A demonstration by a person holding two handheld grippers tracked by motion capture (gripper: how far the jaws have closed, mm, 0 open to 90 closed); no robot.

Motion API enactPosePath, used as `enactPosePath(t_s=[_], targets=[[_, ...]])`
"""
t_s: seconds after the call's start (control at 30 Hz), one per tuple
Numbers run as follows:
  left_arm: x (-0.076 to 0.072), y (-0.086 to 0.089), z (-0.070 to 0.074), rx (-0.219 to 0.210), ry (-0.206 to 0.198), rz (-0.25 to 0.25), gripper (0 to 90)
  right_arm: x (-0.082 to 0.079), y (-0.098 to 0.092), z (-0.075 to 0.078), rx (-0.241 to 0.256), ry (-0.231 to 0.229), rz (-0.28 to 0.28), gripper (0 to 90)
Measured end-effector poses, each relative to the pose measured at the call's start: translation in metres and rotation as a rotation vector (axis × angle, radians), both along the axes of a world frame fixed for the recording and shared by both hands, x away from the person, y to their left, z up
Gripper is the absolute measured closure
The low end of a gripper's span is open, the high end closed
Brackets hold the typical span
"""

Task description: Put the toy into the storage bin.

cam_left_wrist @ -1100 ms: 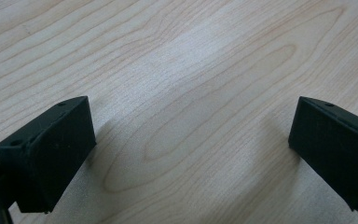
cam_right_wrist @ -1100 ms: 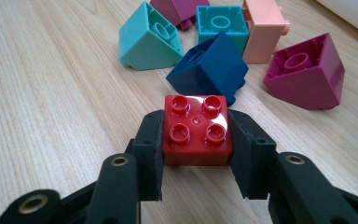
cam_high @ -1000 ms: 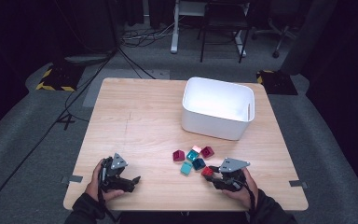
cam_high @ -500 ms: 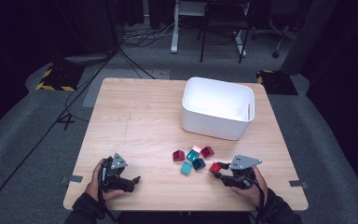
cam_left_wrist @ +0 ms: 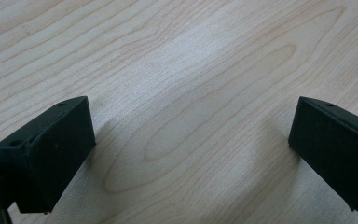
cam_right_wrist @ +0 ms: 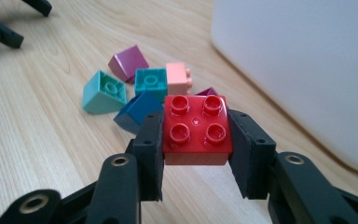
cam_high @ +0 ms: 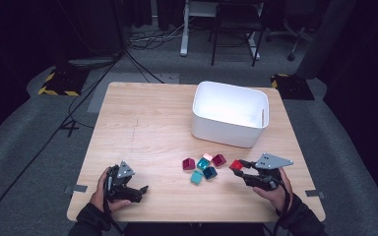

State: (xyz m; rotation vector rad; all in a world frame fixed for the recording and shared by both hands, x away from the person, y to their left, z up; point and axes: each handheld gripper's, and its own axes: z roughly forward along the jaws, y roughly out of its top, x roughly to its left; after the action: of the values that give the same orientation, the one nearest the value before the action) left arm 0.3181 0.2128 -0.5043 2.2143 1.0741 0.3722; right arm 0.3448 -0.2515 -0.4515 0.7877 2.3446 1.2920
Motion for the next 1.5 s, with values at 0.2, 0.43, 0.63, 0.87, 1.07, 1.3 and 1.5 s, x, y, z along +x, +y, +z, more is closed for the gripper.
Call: enactPosePath(t_s=[0.2,0.43,0.63,0.87,1.07,1.3,1.5], targets=[[0.0,0.0,0.0,0.0,-0.001,-0.003,0.5,0.001,-0.004,0.017,0.014,-0.03,-0.008,59.5],[0.0,0.0,0.0,-0.001,-0.001,0.0,0.5,0.004,-0.008,0.035,0.015,-0.06,-0.007,59.5],[0.0,0.0,0.0,-0.001,-0.001,0.0,0.5,0.006,-0.01,0.046,0.019,-0.074,-0.015,59.6],[0.0,0.0,0.0,0.0,-0.001,-0.002,0.5,0.01,-0.012,0.056,0.027,-0.094,-0.023,59.5],[0.0,0.0,0.0,-0.002,0.0,0.0,0.5,0.013,-0.011,0.069,0.042,-0.113,-0.031,59.5],[0.0,0.0,0.0,-0.001,0.0,-0.003,0.5,0.017,-0.012,0.085,0.058,-0.132,-0.056,59.6],[0.0,0.0,0.0,-0.001,-0.001,0.0,0.5,0.021,-0.014,0.097,0.067,-0.158,-0.063,59.5]])
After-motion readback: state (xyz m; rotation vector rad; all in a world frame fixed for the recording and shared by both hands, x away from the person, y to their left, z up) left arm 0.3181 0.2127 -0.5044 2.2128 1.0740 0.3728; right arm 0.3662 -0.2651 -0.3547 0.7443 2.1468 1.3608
